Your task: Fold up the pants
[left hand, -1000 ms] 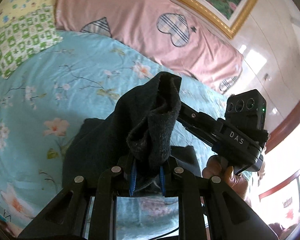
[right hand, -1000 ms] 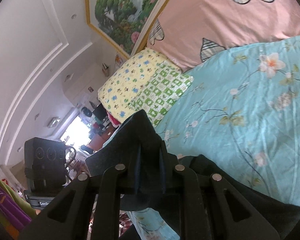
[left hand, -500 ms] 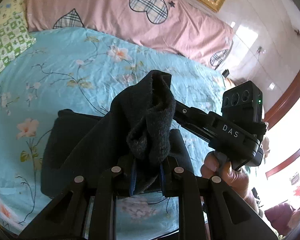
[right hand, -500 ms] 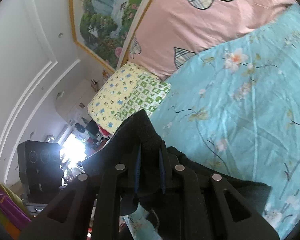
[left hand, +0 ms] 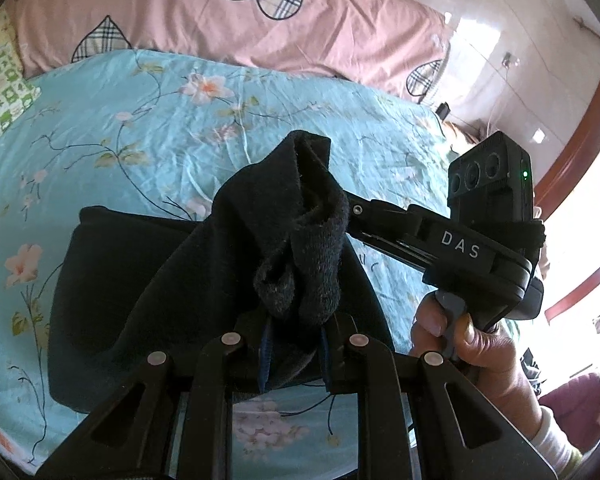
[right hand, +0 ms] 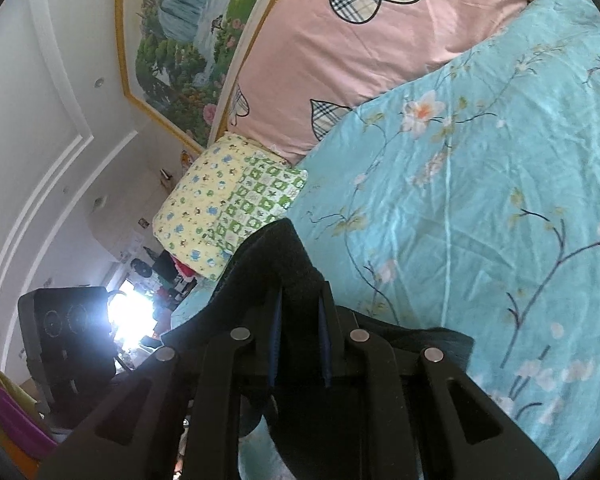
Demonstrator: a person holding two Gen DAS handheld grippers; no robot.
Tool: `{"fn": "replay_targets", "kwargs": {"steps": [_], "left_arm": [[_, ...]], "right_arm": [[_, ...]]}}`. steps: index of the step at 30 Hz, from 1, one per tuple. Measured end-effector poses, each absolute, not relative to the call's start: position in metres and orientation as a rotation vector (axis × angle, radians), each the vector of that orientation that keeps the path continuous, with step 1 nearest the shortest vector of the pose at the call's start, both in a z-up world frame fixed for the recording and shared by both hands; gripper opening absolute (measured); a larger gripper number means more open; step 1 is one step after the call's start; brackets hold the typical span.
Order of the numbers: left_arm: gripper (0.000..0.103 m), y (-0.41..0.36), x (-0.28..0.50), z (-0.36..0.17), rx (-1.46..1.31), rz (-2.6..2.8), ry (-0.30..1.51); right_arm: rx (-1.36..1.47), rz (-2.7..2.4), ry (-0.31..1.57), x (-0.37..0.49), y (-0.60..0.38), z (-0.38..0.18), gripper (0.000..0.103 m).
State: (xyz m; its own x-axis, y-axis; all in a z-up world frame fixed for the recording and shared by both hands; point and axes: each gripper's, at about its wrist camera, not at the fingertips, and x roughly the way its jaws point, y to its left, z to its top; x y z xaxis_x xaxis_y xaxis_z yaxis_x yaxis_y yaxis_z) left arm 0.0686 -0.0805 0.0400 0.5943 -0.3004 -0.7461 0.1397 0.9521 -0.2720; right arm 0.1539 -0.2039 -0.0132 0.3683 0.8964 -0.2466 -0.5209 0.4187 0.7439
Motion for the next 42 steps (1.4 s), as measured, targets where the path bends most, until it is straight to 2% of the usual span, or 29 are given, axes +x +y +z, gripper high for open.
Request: {"fn": "replay_targets", "kwargs": {"steps": [5, 7, 8, 15, 17, 19, 22, 25, 31, 35, 42], "left_arm": [[0.024, -0.086, 0.069, 0.034, -0.176, -0.282, 0.898], [0.038, -0.090, 0.068, 0.033, -0.177, -0.305, 0.892], [0.041, -0.091, 0.068, 0.033, -0.179, -0.315, 0.887], [0.057, -0.094, 0.067, 0.032, -0.214, -0.406, 0.892], [0.057, -0.094, 0.065, 0.035, -0.221, -0.431, 0.886], [0.058, -0.094, 0.062, 0.038, -0.221, -0.444, 0.877], [0.060, -0.092, 0.056, 0.041, -0.228, -0.455, 0.873], [0.061, -0.083, 0.051, 0.046, -0.243, -0.452, 0.864], [0.066, -0.054, 0.042, 0.054, -0.283, -0.406, 0.838], [0.066, -0.029, 0.041, 0.056, -0.319, -0.355, 0.828], [0.069, 0.005, 0.043, 0.055, -0.372, -0.284, 0.824]], "right_arm": [[0.581, 0.951, 0.718, 0.149, -0.209, -0.014, 0.019], [0.564, 0.920, 0.716, 0.146, -0.210, -0.013, 0.022], [0.558, 0.900, 0.719, 0.145, -0.211, -0.013, 0.026], [0.506, 0.703, 0.717, 0.129, -0.236, -0.007, 0.027], [0.525, 0.682, 0.702, 0.122, -0.246, -0.004, 0.044], [0.531, 0.665, 0.685, 0.117, -0.250, 0.000, 0.052], [0.535, 0.652, 0.676, 0.110, -0.251, 0.006, 0.055], [0.512, 0.637, 0.670, 0.103, -0.245, 0.014, 0.064], [0.480, 0.614, 0.667, 0.093, -0.231, 0.026, 0.071], [0.457, 0.585, 0.670, 0.086, -0.219, 0.032, 0.081], [0.419, 0.525, 0.698, 0.079, -0.202, 0.038, 0.087]]}}
